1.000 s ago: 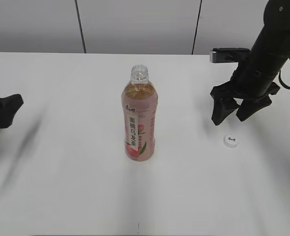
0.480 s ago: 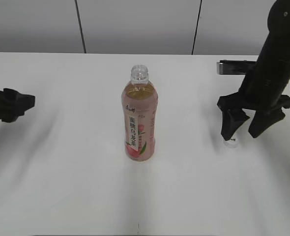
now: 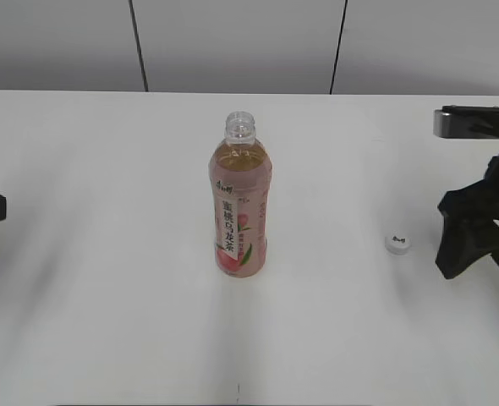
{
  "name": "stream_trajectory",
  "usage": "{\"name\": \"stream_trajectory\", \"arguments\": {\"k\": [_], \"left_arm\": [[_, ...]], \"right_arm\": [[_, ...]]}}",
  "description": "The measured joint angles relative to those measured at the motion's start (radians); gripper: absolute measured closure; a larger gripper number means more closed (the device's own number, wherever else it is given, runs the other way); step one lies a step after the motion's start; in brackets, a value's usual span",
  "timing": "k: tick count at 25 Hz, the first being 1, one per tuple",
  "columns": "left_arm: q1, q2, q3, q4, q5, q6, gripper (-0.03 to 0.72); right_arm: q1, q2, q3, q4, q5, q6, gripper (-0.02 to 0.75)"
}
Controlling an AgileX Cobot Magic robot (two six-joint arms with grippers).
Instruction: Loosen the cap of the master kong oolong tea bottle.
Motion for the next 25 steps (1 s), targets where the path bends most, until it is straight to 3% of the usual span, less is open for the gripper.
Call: {"name": "stream_trajectory", "arguments": {"k": [3,5,10,15,21,25], "left_arm": [[-0.007,-0.07,-0.016,-0.338,0.15,0.383,0.191],[-0.008,-0.133,-0.023,-0.447,0.236,0.499,0.191],[0.0,-0.411,-0.027,-0.455,0.405,0.563,0.191],[0.02,-0.62,-0.033,-0.418,0.554,0.564,0.191],[0.02,-0.725,-0.055,-0.401,0.681,0.553,0.191],[0.02,-0.758,-0.055,-0.35,0.763,0.552,0.191]], "right_arm": [[0.0,-0.106,0.05,-0.01,0.012,0.0,0.184],[0.0,-0.188,0.096,-0.013,0.029,0.0,0.184],[0.0,-0.431,0.238,-0.046,0.025,0.026,0.184],[0.0,-0.669,0.363,-0.162,0.033,0.118,0.203],[0.0,-1.005,0.443,-0.304,0.05,0.22,0.269],[0.0,-1.17,0.502,-0.324,0.049,0.232,0.297]]}}
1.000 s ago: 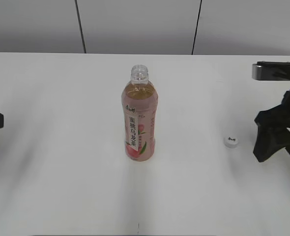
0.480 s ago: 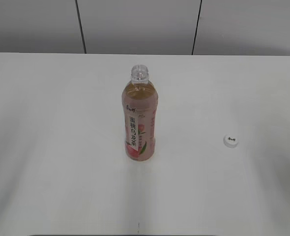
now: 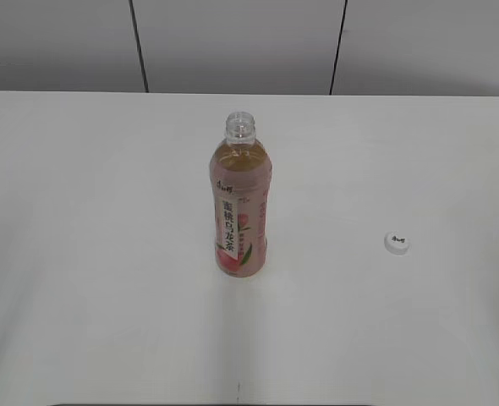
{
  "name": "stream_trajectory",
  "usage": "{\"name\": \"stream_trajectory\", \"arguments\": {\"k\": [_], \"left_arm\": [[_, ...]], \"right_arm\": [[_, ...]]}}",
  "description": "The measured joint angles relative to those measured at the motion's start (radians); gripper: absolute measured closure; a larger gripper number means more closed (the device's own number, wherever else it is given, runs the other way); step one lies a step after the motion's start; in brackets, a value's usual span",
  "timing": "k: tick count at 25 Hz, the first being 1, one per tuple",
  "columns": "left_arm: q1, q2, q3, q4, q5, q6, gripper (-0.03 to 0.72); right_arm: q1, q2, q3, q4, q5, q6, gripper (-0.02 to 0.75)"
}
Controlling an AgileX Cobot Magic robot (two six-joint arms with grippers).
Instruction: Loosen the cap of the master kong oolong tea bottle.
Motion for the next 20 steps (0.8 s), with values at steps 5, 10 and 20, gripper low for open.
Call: {"name": "stream_trajectory", "arguments": {"k": [5,10,20], "left_arm": [[0.0,-0.115,0.005,0.047,0.01,0.002,0.191],[0.0,-0.304,0.014,0.062,0.004,0.006,0.191],[0.001,-0.377,0.017,0.068,0.004,0.008,0.194]], "right_arm": [[0.0,-0.212,0.01,0.007,-0.009,-0.009,0.307],[0.0,-0.436,0.013,0.012,-0.011,-0.043,0.322],[0.0,-0.478,0.015,0.016,-0.018,-0.053,0.342]]}}
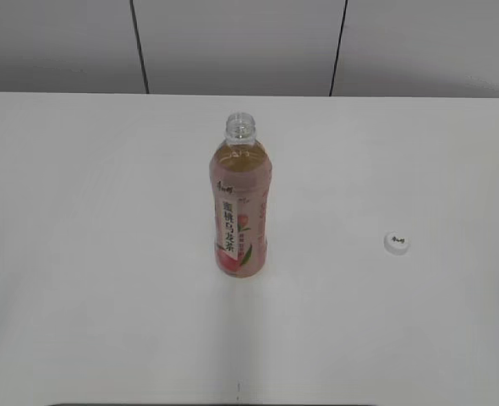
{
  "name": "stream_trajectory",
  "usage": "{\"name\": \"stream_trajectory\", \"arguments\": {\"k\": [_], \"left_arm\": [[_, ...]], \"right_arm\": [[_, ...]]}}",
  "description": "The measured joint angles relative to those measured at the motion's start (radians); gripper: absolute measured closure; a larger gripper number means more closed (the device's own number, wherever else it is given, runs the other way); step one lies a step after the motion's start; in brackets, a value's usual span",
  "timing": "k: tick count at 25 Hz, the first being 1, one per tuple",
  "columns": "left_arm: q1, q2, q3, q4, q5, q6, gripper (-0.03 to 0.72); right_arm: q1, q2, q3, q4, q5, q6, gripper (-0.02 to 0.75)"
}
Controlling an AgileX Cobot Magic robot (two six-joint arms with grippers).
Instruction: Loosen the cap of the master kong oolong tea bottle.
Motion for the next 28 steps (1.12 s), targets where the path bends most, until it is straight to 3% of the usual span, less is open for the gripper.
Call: {"name": "stream_trajectory", "arguments": {"k": [10,13,16,18,28], "left_arm": [[0.0,0.022,0.0,0.001,0.0,0.0,0.194],[0.007,0.023,0.0,0.001,0.0,0.0,0.194],[0.06,0.003,0.001,0.001,-0.001,0.0,0.198],[0.09,-0.015,0.001,0.001,0.0,0.0,0.202],[0.095,-0.018,0.001,0.002,0.0,0.0,0.225]], "right_arm": [[-0.015,0.0,0.0,0.0,-0.004,-0.001,0.344],[-0.109,0.0,0.0,0.0,-0.005,-0.001,0.344],[-0.234,0.0,0.0,-0.001,-0.005,-0.003,0.345],[-0.274,0.0,0.0,-0.001,-0.005,-0.003,0.345],[-0.283,0.0,0.0,-0.001,-0.005,-0.004,0.345]]}}
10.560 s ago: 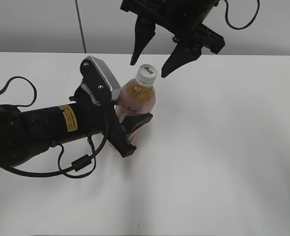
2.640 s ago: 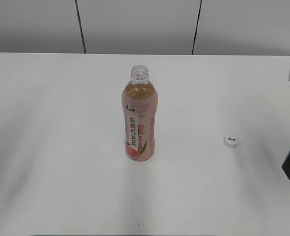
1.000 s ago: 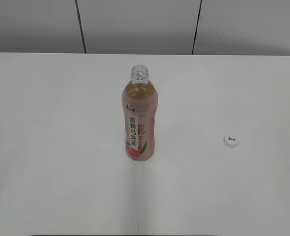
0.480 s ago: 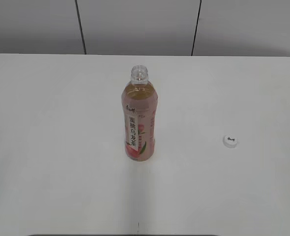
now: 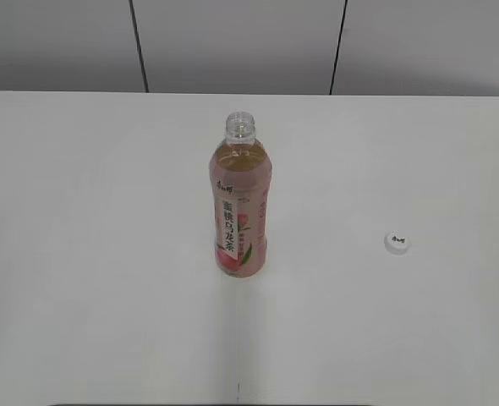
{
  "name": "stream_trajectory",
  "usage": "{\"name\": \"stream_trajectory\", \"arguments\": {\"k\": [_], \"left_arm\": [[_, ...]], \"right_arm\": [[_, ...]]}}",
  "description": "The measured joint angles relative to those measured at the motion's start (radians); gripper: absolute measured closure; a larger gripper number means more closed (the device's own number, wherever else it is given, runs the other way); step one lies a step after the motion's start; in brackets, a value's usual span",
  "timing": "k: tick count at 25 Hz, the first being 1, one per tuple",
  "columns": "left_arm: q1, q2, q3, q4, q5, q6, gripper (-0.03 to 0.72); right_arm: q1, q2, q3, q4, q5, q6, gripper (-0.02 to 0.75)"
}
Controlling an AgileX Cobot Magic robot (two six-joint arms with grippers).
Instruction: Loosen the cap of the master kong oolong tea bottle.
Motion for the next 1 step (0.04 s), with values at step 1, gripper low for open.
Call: {"name": "stream_trajectory", "arguments": {"k": [1], "left_arm": [[0.0,0.0,0.0,0.0,0.0,0.0,0.229]], "right_arm": [[0.0,0.0,0.0,0.0,0.0,0.0,0.345]]}}
